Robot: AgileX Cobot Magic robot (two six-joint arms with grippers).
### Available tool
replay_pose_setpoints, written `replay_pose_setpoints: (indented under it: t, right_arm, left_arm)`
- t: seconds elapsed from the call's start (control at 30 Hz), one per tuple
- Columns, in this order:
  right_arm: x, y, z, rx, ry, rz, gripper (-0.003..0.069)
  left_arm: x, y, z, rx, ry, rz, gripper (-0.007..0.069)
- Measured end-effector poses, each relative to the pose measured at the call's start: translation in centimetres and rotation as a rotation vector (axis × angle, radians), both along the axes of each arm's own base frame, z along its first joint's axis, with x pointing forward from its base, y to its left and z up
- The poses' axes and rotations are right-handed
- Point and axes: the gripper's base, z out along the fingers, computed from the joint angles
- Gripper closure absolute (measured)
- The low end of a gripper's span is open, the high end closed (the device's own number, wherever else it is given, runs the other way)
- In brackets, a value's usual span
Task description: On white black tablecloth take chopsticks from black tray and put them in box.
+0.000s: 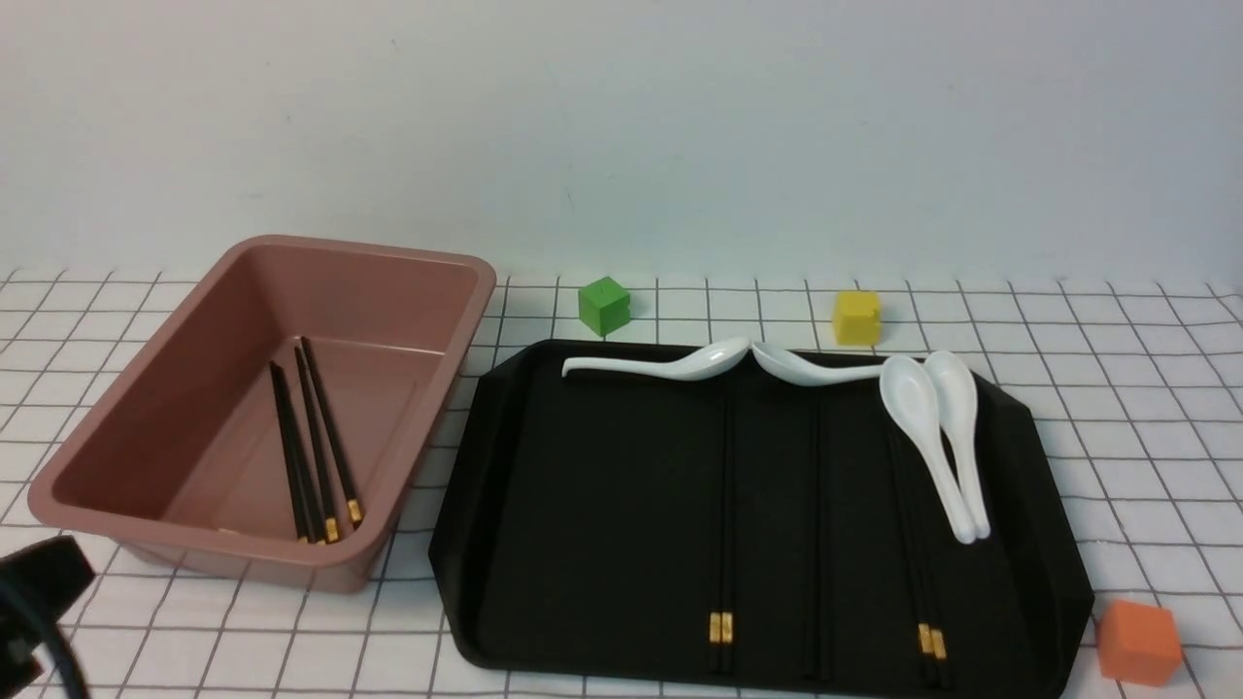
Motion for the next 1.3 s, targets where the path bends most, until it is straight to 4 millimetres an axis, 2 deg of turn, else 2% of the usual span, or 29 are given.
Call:
replay_pose_setpoints:
  t: [0.07, 0.17, 0.47, 0.57, 1.3]
  right_arm:
    - [0.0, 0.0, 0.0, 0.0, 0.0, 0.0, 0.0419]
    - [0.0, 0.0, 0.0, 0.0, 0.0, 0.0, 0.0419]
    - [0.0, 0.0, 0.0, 0.0, 0.0, 0.0, 0.0419]
    - [0.0, 0.0, 0.0, 0.0, 0.0, 0.0, 0.0419]
    - [0.0, 0.0, 0.0, 0.0, 0.0, 0.0, 0.0419]
  left_arm:
    - [-0.8, 0.3, -0.4, 0.035, -0.06, 0.009, 0.0637]
    - [-1.9, 0.7, -2.4, 0.142, -0.103, 0.022, 0.0637]
    - [-3.0, 1.1, -9.0, 0.248, -0.005, 0.013, 0.0635]
    - [-3.0, 1.2, -10.4, 0.28, 0.032, 0.01, 0.0634]
    - [-2.9, 1.3, -10.3, 0.303, 0.0, 0.016, 0.062]
